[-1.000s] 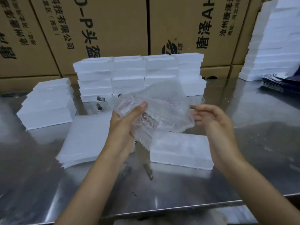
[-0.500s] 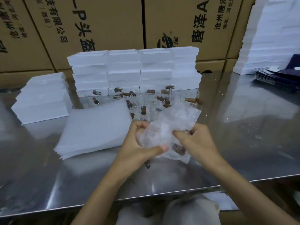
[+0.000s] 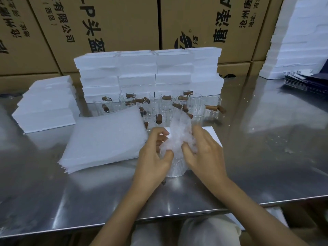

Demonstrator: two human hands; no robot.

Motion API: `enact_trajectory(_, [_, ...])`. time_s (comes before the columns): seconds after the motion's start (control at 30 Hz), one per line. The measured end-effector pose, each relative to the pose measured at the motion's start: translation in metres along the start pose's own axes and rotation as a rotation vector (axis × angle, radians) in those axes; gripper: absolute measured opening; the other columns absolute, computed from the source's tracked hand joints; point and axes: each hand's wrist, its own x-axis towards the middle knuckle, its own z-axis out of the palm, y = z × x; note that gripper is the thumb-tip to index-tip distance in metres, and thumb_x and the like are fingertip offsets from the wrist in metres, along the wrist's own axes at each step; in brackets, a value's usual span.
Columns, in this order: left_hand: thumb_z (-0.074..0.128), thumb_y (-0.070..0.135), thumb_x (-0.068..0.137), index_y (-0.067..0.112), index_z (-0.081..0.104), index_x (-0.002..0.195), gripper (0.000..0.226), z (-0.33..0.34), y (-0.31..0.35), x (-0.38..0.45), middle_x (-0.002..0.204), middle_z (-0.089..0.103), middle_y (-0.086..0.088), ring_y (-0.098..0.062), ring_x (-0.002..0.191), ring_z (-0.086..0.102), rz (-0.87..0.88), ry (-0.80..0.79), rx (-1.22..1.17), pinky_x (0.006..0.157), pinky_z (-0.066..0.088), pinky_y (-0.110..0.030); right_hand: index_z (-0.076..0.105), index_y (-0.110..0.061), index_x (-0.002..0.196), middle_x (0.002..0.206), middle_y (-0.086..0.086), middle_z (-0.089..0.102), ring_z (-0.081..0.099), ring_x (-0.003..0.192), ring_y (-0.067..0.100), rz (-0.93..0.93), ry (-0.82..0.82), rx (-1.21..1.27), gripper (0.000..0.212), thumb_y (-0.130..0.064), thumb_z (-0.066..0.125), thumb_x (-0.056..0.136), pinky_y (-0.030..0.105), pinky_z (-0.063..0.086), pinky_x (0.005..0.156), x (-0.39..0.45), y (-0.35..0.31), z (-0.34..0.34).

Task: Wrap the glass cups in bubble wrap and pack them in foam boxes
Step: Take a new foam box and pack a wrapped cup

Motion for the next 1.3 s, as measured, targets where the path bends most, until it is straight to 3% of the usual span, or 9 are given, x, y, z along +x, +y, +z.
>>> enact_trajectory(0.17, [0.048,-0.002,0.073,0.024,0.056,0.080,0.028,0.008,0.001,0.003,0.089,0.051,0.009,-0.012,0.082,0.053,0.170,0.052,0.094,0.072,0.042,-0.025,0.045,-0.019,0.086,0.083,-0.006,0.042,0.040,0.077,0.015,-0.142,-0.060,0.136,0.013,-0.011,0.052,0.079,0.029,0.035,0.070,-0.007,0.001,0.004])
enact_trajectory(0.37, [0.048,0.007,0.082,0.009,0.059,0.075,0.013,0.008,-0.008,0.004,0.097,0.055,0.004,-0.011,0.092,0.053,0.147,0.064,0.224,0.081,0.040,-0.015,0.062,-0.009,0.080,0.111,0.003,0.062,0.052,0.104,0.021,-0.143,-0.163,0.107,0.021,-0.029,0.057,0.084,0.030,0.034,0.091,-0.009,0.001,0.000])
enact_trajectory(0.6, [0.042,0.012,0.082,0.015,0.061,0.096,0.023,-0.005,-0.005,-0.007,0.101,0.056,0.014,-0.011,0.102,0.053,0.308,0.059,0.208,0.089,0.042,-0.022,0.071,-0.015,0.081,0.114,0.000,0.058,0.049,0.110,0.020,-0.181,-0.364,0.024,0.032,-0.035,0.045,0.088,0.039,0.034,0.096,-0.010,-0.002,0.001])
enact_trajectory(0.8, [0.038,0.027,0.090,0.016,0.061,0.080,0.027,-0.014,-0.012,-0.010,0.084,0.059,0.009,-0.012,0.093,0.050,0.333,-0.158,0.506,0.088,0.041,-0.034,0.068,-0.014,0.083,0.096,-0.004,0.061,0.053,0.095,0.013,-0.145,-0.062,0.141,0.016,-0.022,0.056,0.077,0.030,0.034,0.090,-0.013,-0.002,-0.006])
enact_trajectory(0.9, [0.040,0.031,0.090,0.015,0.058,0.078,0.028,-0.012,-0.010,-0.011,0.080,0.057,0.006,-0.016,0.086,0.050,0.322,-0.174,0.569,0.085,0.042,-0.036,0.064,-0.013,0.076,0.086,-0.006,0.061,0.053,0.090,0.017,-0.229,-0.109,0.157,0.012,-0.016,0.053,0.079,0.029,0.033,0.089,-0.015,-0.004,-0.008])
enact_trajectory(1.03, [0.045,0.026,0.086,0.019,0.058,0.096,0.017,-0.013,-0.005,-0.018,0.096,0.058,0.013,-0.006,0.088,0.051,0.285,-0.031,0.400,0.082,0.040,-0.019,0.060,-0.011,0.072,0.076,-0.006,0.058,0.053,0.101,0.021,-0.283,-0.352,0.100,0.017,-0.015,0.044,0.078,0.036,0.035,0.099,-0.012,-0.004,-0.003])
enact_trajectory(1.13, [0.045,0.026,0.083,0.023,0.057,0.099,0.019,-0.016,-0.005,-0.021,0.115,0.050,0.018,-0.006,0.097,0.056,0.270,-0.116,0.366,0.077,0.047,-0.028,0.062,-0.012,0.073,0.073,-0.008,0.057,0.051,0.108,0.019,-0.259,-0.401,0.094,0.021,-0.016,0.041,0.077,0.038,0.032,0.105,-0.014,-0.003,-0.002])
enact_trajectory(1.23, [0.053,0.038,0.079,0.032,0.055,0.101,0.023,-0.016,-0.010,-0.023,0.143,0.033,0.023,0.000,0.116,0.053,0.213,-0.176,0.349,0.080,0.050,-0.022,0.064,-0.012,0.081,0.084,-0.006,0.062,0.054,0.105,0.019,-0.222,-0.344,0.198,0.024,-0.015,0.041,0.076,0.036,0.035,0.100,-0.014,-0.002,-0.006])
enact_trajectory(1.3, [0.062,0.046,0.078,0.031,0.056,0.097,0.024,-0.013,-0.014,-0.024,0.140,0.035,0.022,0.002,0.115,0.052,0.210,-0.177,0.381,0.084,0.046,-0.015,0.064,-0.011,0.089,0.095,-0.004,0.063,0.056,0.099,0.018,-0.147,-0.200,0.271,0.026,-0.012,0.042,0.076,0.035,0.038,0.093,-0.014,0.000,-0.008])
